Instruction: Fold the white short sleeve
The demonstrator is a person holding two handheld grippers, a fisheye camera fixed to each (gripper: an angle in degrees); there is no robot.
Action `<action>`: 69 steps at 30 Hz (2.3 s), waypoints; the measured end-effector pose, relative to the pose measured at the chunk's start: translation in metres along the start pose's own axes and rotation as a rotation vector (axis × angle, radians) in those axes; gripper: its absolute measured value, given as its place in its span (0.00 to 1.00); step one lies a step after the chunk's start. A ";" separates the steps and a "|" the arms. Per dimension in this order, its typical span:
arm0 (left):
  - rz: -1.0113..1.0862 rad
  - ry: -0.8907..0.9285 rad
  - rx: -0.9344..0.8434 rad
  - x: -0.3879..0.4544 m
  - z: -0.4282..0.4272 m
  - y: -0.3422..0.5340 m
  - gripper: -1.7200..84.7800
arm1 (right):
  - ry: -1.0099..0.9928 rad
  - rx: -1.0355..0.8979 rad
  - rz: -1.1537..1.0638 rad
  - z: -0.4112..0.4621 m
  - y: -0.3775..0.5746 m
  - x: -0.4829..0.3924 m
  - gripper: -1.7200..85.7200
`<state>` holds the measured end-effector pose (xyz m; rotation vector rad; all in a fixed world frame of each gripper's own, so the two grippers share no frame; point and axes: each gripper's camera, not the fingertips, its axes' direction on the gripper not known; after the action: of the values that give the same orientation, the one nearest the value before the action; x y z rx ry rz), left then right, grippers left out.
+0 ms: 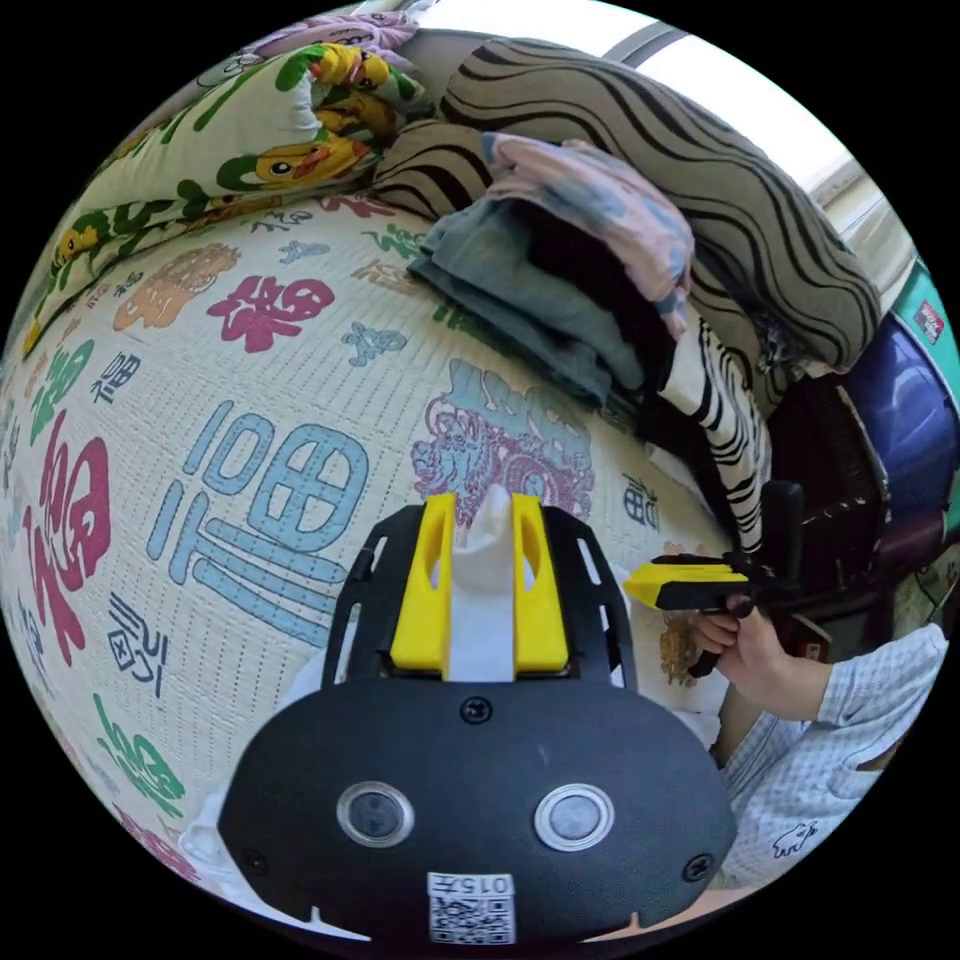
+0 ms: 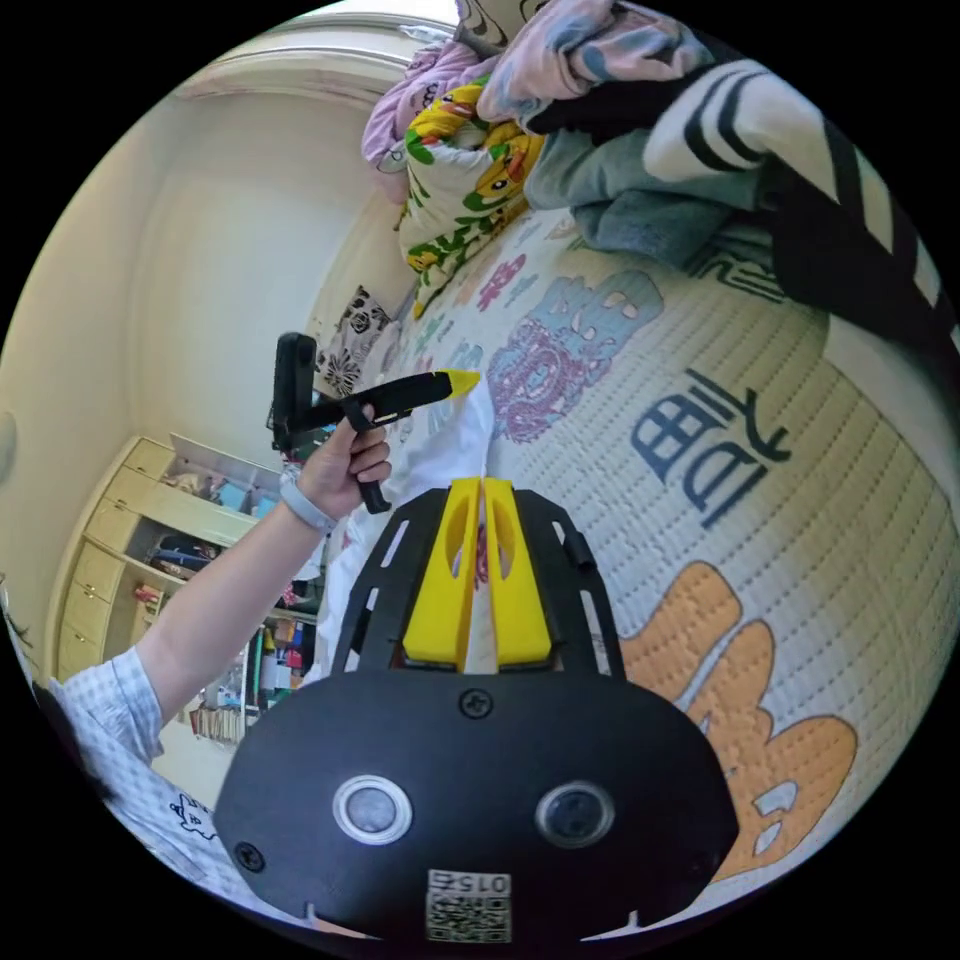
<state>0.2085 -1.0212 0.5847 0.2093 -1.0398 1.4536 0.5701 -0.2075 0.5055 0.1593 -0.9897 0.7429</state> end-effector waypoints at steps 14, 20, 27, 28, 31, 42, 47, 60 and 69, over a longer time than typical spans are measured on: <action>-0.473 -0.043 0.622 -0.062 -0.295 0.276 0.14 | 0.072 -0.026 -0.168 0.034 0.035 -0.091 0.06; -1.029 -0.294 0.473 -0.109 -0.364 0.509 0.14 | -0.024 -0.341 -0.519 0.184 0.043 -0.257 0.08; -1.098 -0.208 0.520 -0.151 -0.381 0.553 0.15 | -0.086 -0.645 -0.726 0.393 0.094 -0.426 0.10; -1.067 -0.213 0.477 -0.158 -0.383 0.545 0.15 | -0.081 -0.677 -0.737 0.428 0.104 -0.450 0.10; -0.998 -0.177 0.426 -0.164 -0.387 0.532 0.09 | -0.009 -0.750 -0.759 0.515 0.124 -0.495 0.11; -1.061 -0.064 0.424 -0.152 -0.458 0.592 0.02 | 0.378 -1.068 -0.883 0.716 0.181 -0.556 0.12; -1.074 -0.012 0.455 -0.160 -0.477 0.611 0.03 | 0.542 -1.206 -0.994 0.755 0.210 -0.570 0.03; -1.074 0.004 0.501 -0.160 -0.485 0.610 0.01 | 0.326 -1.128 -1.072 0.749 0.222 -0.633 0.01; -1.103 -0.069 0.386 -0.142 -0.469 0.620 0.03 | 0.327 -1.047 -1.206 0.713 0.247 -0.640 0.09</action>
<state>-0.0903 -0.6865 -0.0654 0.9496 -0.5003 0.6038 -0.2959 -0.6567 0.3400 -0.2733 -0.6782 -0.8518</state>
